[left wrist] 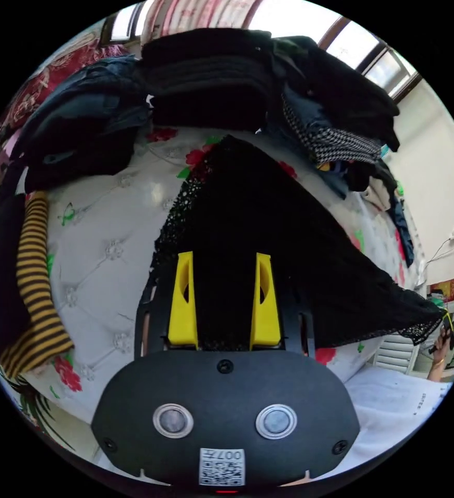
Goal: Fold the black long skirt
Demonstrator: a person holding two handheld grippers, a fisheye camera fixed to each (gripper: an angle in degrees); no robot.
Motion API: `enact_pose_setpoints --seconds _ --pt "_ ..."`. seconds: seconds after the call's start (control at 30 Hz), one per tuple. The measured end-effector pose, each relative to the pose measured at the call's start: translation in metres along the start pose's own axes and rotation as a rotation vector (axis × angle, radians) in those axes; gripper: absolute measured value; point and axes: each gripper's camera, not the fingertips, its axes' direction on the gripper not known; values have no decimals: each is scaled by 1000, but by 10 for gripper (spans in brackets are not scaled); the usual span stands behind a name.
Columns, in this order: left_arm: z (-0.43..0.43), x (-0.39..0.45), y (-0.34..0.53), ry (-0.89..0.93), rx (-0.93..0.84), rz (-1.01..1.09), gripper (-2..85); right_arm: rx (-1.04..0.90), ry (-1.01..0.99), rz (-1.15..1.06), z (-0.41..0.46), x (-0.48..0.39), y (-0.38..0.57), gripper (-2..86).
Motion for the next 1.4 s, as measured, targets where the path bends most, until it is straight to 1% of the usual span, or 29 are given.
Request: enact_pose_setpoints --seconds 0.03,0.1,0.13,0.17,0.2,0.27,0.3,0.37,0.4,0.43,0.47,0.5,0.53,0.57,0.6,0.67,0.73,0.77,0.83,0.87,0.9,1.0,1.03,1.07,1.1,1.17,1.23,1.33,1.4 --pt "14 4 -13 -27 -40 4 138 0 3 11 0 1 -2 -2" --pt "37 9 -26 -63 -117 -4 96 -1 27 28 3 4 -5 -2" --pt "46 12 -30 -104 -148 -14 40 -5 50 41 5 7 -7 -2" --pt "44 16 -31 -117 -133 12 9 -11 73 56 8 12 -10 -2" --pt "40 17 -31 -87 -118 19 5 -16 84 65 10 15 -12 -2" --pt "10 17 -31 2 -6 13 -3 -4 128 124 12 33 -23 -2" --pt "0 16 -31 21 20 8 -4 0 128 137 12 38 -27 -2" --pt "-49 9 -30 143 151 -22 -6 40 135 179 6 61 -49 -2" --pt "-64 7 -30 170 190 -28 -6 54 134 183 3 66 -56 -2" --pt "-97 4 -31 219 283 -37 -7 91 125 178 -5 74 -73 -2" --pt "-135 2 -30 271 387 -43 -7 140 110 150 -17 77 -92 -2" --pt "-155 2 -28 299 444 -41 -7 169 104 128 -24 77 -101 -2" --pt "-197 6 -22 344 560 -24 -8 235 97 70 -41 72 -120 -2" --pt "-238 16 -11 344 657 3 -8 306 111 3 -60 62 -136 -2" --pt "-258 22 -3 337 708 17 -8 345 125 -33 -71 56 -143 -2" --pt "-330 58 45 338 931 128 -8 517 184 -158 -117 35 -157 -2" --pt "-367 93 90 320 1066 230 -8 617 253 -218 -149 25 -155 -2" --pt "-382 118 122 317 1131 306 -8 663 308 -246 -166 24 -150 -2" --pt "-389 158 164 335 1174 430 -7 682 378 -248 -183 33 -138 -1" --pt "-385 185 188 361 1170 513 -7 667 406 -215 -188 48 -128 -1" --pt "-380 198 198 376 1161 549 -6 653 417 -192 -189 56 -122 0" --pt "-326 271 224 501 997 700 -2 509 453 -18 -171 112 -83 4" --pt "-290 302 223 545 866 766 4 424 470 78 -156 138 -62 9" --pt "-245 333 218 561 696 808 14 345 471 182 -138 163 -38 13" --pt "-221 347 214 563 598 813 21 310 469 237 -129 174 -25 15" --pt "-123 388 206 565 242 771 42 216 392 386 -93 201 32 22" --pt "-68 399 208 544 102 726 48 171 279 443 -66 206 71 28" --pt "-16 392 200 513 22 609 53 98 84 485 -18 195 124 38" --pt "6 378 188 478 10 523 55 53 -23 498 10 185 145 44"
